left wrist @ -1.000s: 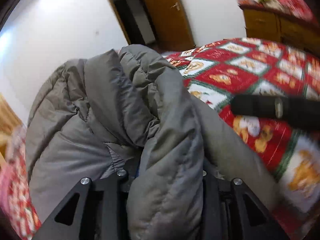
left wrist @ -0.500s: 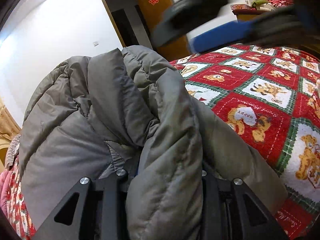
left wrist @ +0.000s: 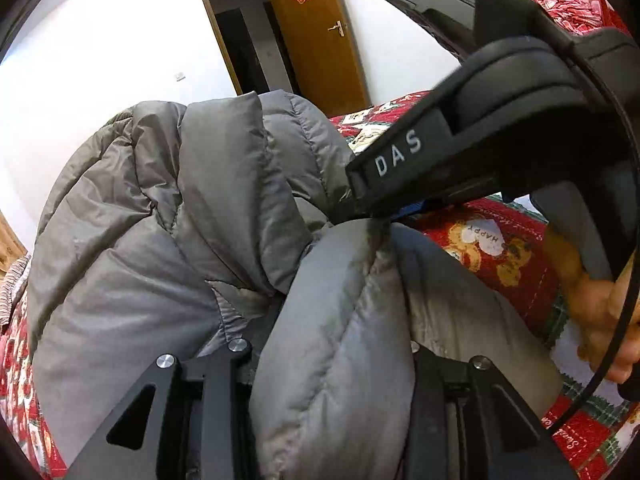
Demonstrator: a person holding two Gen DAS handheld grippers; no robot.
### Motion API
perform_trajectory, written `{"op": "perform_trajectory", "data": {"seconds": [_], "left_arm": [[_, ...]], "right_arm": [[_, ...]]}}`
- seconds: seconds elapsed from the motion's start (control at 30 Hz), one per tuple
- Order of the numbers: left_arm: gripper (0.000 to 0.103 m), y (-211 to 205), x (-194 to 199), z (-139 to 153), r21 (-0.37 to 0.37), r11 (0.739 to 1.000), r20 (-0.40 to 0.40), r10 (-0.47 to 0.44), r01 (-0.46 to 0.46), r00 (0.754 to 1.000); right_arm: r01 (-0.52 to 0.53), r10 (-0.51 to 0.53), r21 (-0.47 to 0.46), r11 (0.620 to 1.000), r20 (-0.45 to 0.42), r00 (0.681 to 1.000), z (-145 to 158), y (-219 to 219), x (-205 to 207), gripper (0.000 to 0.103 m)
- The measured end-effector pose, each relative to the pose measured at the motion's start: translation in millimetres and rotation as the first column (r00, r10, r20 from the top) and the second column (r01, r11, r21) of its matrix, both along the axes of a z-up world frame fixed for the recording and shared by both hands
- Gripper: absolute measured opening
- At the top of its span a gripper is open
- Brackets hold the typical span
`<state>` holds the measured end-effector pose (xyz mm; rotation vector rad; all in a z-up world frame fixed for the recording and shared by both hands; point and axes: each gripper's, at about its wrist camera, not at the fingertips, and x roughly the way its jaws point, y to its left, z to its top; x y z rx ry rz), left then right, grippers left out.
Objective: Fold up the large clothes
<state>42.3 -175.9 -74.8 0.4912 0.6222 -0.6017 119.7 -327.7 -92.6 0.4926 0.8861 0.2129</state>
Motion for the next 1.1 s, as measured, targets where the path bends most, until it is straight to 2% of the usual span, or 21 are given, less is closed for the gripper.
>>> {"op": "perform_trajectory", "data": {"seconds": [0.1, 0.17, 0.2, 0.23, 0.27, 0.33, 0.4, 0.43, 0.47, 0.5, 0.57, 0.63, 0.7, 0.77, 0.83, 0.9, 0.93, 0.97, 1.0, 1.03, 1.1], "left_arm": [[0.039, 9, 8, 14, 0.000, 1.000, -0.087, 0.003, -0.003, 0.996], [0.040, 18, 9, 34, -0.020, 0.999, -0.175, -0.027, 0.024, 0.984], [0.042, 28, 8, 48, -0.047, 0.998, -0.202, -0.045, 0.036, 0.978], [0.048, 36, 7, 57, -0.069, 0.997, -0.216, -0.054, 0.040, 0.975], [0.053, 51, 7, 76, -0.126, 0.991, -0.241, -0.078, 0.049, 0.967], [0.078, 90, 9, 115, -0.282, 0.957, -0.225, -0.131, 0.064, 0.965], [0.090, 129, 20, 144, -0.380, 0.925, -0.147, -0.078, 0.016, 0.986], [0.091, 141, 26, 150, -0.394, 0.919, -0.125, -0.035, -0.017, 0.992], [0.091, 158, 43, 154, -0.391, 0.916, -0.101, 0.060, -0.095, 0.993], [0.091, 173, 64, 149, -0.367, 0.910, -0.099, 0.169, -0.193, 0.981], [0.091, 190, 103, 126, -0.313, 0.883, -0.144, 0.321, -0.351, 0.936], [0.091, 196, 125, 101, -0.272, 0.863, -0.212, 0.379, -0.426, 0.901], [0.091, 192, 139, 78, -0.290, 0.842, -0.291, 0.375, -0.455, 0.880], [0.091, 181, 135, 75, -0.294, 0.845, -0.286, 0.368, -0.446, 0.885], [0.091, 163, 129, 81, -0.246, 0.879, -0.212, 0.362, -0.408, 0.908], [0.091, 149, 124, 88, -0.220, 0.901, -0.156, 0.345, -0.373, 0.926], [0.091, 145, 121, 90, -0.209, 0.910, -0.131, 0.338, -0.359, 0.932], [0.091, 142, 119, 90, -0.199, 0.913, -0.117, 0.339, -0.357, 0.933], [0.091, 140, 118, 87, -0.197, 0.911, -0.118, 0.345, -0.362, 0.931], [0.091, 140, 120, 84, -0.202, 0.907, -0.131, 0.349, -0.369, 0.928], [0.091, 141, 120, 77, -0.203, 0.899, -0.156, 0.361, -0.387, 0.920]], "right_arm": [[-0.001, 0.001, -0.030, 1.000, -0.003, 1.000, 1, 4, 0, 0.016], [-0.006, 0.006, -0.052, 0.999, -0.006, 1.000, 4, 7, -1, 0.015], [-0.010, 0.010, -0.066, 0.998, -0.007, 1.000, 6, 10, -2, 0.015], [-0.010, 0.009, -0.073, 0.997, -0.007, 1.000, 5, 11, -1, 0.015], [-0.008, 0.007, -0.081, 0.997, -0.009, 1.000, 6, 12, -1, 0.014], [-0.007, 0.006, -0.100, 0.995, -0.010, 1.000, 7, 16, -1, 0.014], [-0.006, 0.005, -0.114, 0.993, -0.010, 1.000, 7, 19, -2, 0.014], [-0.006, 0.005, -0.117, 0.993, -0.011, 1.000, 8, 20, -1, 0.014], [-0.005, 0.004, -0.117, 0.993, -0.011, 1.000, 8, 20, -1, 0.014], [-0.004, 0.003, -0.117, 0.993, -0.011, 1.000, 8, 20, 0, 0.014], [-0.002, 0.000, -0.117, 0.993, -0.012, 1.000, 8, 21, 1, 0.014], [0.002, -0.003, -0.119, 0.993, -0.011, 1.000, 7, 20, 2, 0.014], [0.011, -0.012, -0.113, 0.994, -0.010, 1.000, 8, 21, 0, 0.014], [0.025, -0.024, -0.109, 0.994, 0.005, 1.000, 10, 19, -5, 0.020], [0.027, -0.021, -0.141, 0.990, 0.044, 0.999, 23, 16, -16, 0.026], [0.029, -0.010, -0.152, 0.988, 0.125, 0.992, 45, 12, -34, 0.032], [0.024, 0.000, -0.142, 0.990, 0.164, 0.986, 57, 11, -43, 0.045], [0.016, 0.010, -0.132, 0.991, 0.197, 0.980, 69, 11, -50, 0.068], [0.007, 0.022, -0.127, 0.992, 0.225, 0.974, 78, 13, -54, 0.079], [-0.006, 0.037, -0.129, 0.992, 0.242, 0.970, 84, 17, -56, 0.086], [-0.065, 0.104, -0.161, 0.985, 0.247, 0.964, 91, 35, -52, 0.085]]}}
